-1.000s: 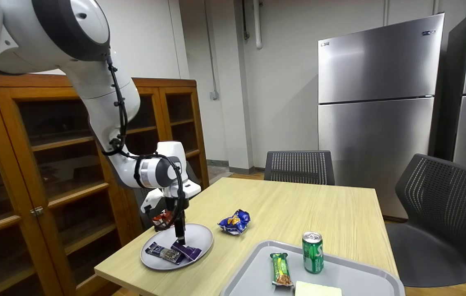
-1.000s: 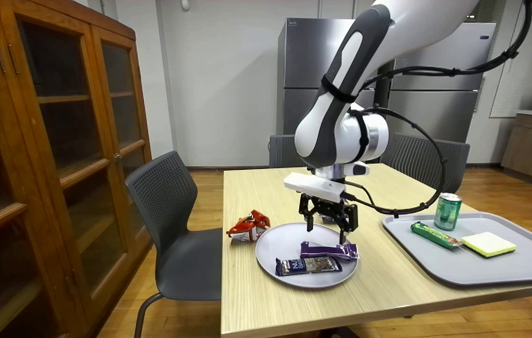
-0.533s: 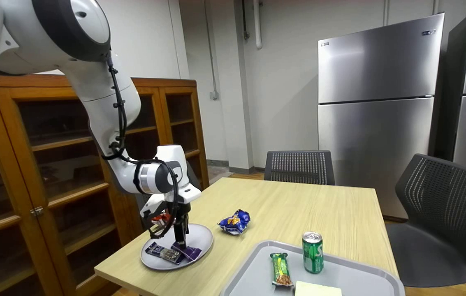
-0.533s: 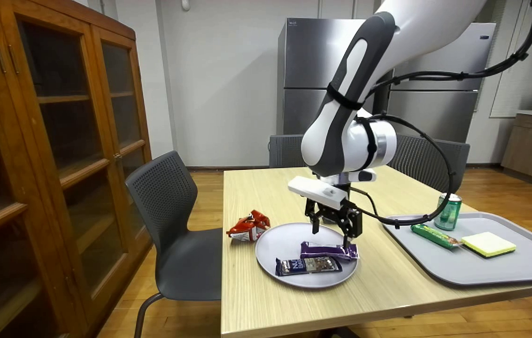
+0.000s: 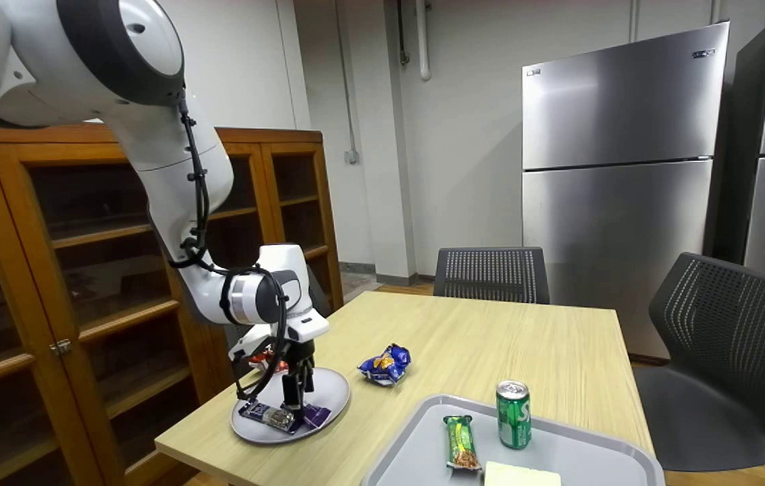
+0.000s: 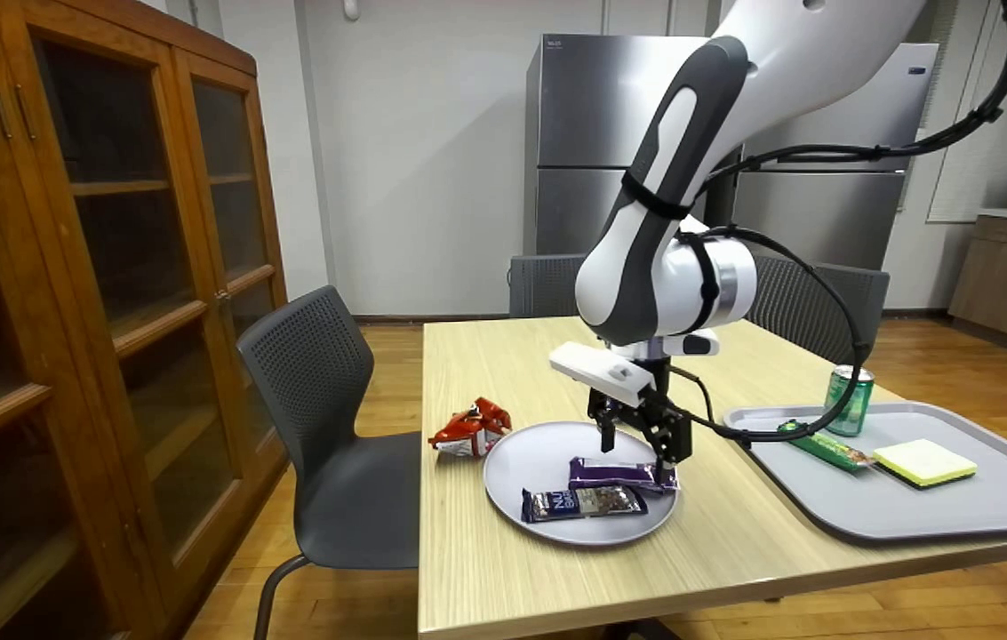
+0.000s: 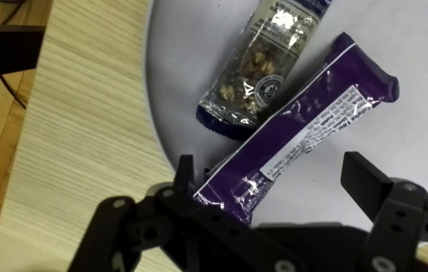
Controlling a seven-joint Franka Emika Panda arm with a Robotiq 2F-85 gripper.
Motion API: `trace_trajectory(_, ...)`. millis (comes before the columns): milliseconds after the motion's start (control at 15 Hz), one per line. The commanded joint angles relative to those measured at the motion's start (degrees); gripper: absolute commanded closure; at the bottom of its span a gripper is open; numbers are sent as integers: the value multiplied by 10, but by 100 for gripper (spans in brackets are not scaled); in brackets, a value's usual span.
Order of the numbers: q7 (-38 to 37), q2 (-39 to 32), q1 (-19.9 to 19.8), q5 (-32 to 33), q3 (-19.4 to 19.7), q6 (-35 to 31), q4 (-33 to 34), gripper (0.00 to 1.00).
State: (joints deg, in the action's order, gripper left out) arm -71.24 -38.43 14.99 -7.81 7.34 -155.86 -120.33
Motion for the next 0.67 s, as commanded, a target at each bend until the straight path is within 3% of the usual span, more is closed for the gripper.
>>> trace_trajectory(0, -16, -5, -2, -8, -4, -16, -3, 0)
trace_trajectory(600, -12, -18, -4, -10, -5, -29, 1, 0)
